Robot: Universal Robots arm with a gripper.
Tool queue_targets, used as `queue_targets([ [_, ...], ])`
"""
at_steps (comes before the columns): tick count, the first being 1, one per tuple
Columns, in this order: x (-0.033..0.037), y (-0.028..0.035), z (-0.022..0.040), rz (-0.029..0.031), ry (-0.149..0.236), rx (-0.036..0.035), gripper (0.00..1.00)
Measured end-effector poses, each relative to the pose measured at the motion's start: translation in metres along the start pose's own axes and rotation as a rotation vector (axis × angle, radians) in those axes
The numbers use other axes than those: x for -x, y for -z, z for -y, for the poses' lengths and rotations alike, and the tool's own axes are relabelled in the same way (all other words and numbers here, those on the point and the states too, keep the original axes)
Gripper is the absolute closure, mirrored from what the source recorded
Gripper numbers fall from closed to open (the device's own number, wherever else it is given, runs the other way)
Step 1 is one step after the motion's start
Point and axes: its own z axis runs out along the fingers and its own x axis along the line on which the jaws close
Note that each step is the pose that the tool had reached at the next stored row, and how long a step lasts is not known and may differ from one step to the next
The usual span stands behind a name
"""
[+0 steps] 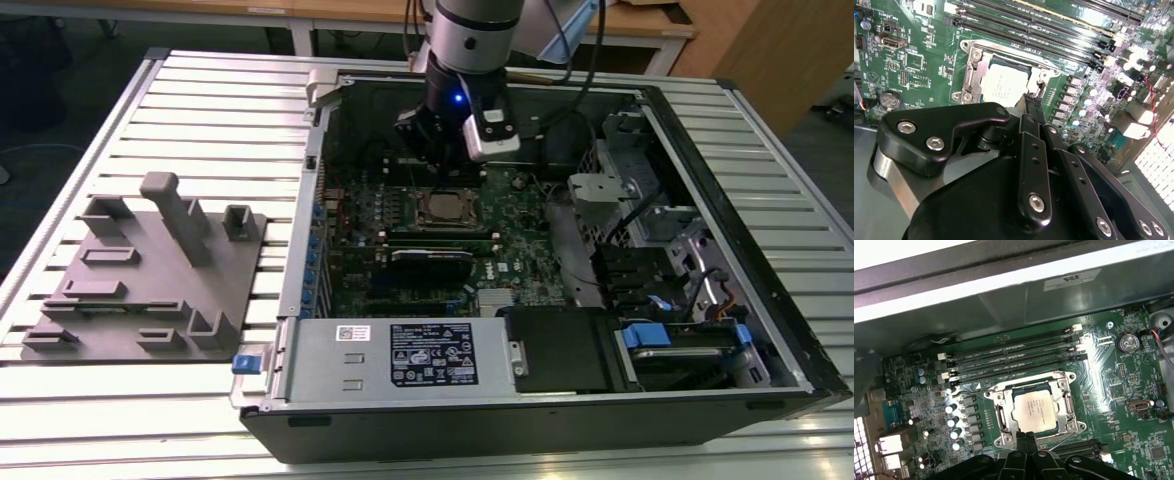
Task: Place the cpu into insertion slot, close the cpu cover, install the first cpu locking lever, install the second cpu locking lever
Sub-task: 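Install the first cpu locking lever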
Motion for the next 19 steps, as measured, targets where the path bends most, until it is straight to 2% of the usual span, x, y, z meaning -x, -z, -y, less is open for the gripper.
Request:
queue_targets([
  [4, 0.0000, -0.0004, 0.0000, 0.0009, 0.047, -0.0016, 0.89],
  [6, -0.0002, -0.0005, 0.0000, 0.0070, 0.056, -0.0007, 0.89],
  [8, -0.0005, -0.0005, 0.0001, 0.0253, 0.060, 0.0027, 0.89],
  [10, -0.0012, -0.0006, 0.0003, 0.0485, 0.063, 0.0071, 0.89],
  [11, -0.0016, -0.0008, 0.0003, 0.0510, 0.065, 0.0079, 0.89],
  [13, -0.0018, -0.0008, 0.0003, 0.0508, 0.081, 0.0080, 0.89],
  [19, -0.0022, -0.0011, 0.0005, 0.0496, 0.168, 0.0064, 0.89],
])
